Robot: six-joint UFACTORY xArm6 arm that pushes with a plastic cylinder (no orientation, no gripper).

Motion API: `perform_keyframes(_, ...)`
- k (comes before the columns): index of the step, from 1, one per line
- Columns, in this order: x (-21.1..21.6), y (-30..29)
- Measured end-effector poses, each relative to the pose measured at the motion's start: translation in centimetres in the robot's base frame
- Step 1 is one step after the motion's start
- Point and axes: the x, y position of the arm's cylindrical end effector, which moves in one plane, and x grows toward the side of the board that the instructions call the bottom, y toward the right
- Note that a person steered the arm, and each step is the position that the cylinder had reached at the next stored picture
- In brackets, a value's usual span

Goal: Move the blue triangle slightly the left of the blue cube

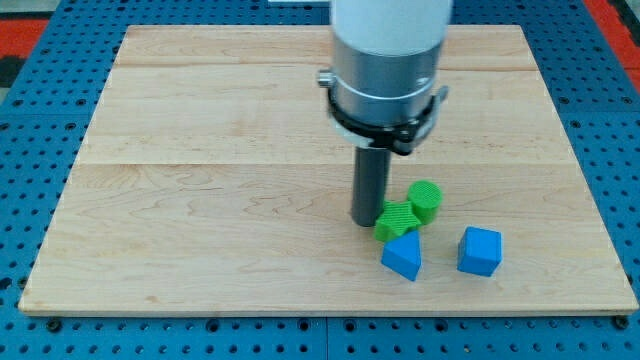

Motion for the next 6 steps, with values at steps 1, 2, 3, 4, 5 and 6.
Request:
perform_keyframes(1, 0.4, 1.5)
perform_keyframes(2, 1.7, -1.9)
perform_keyframes(3, 5.3, -2.8)
perform_keyframes(4, 8.3, -1.2)
perform_keyframes(5, 8.7, 0.8)
perform_keyframes(6, 6.9, 2.4)
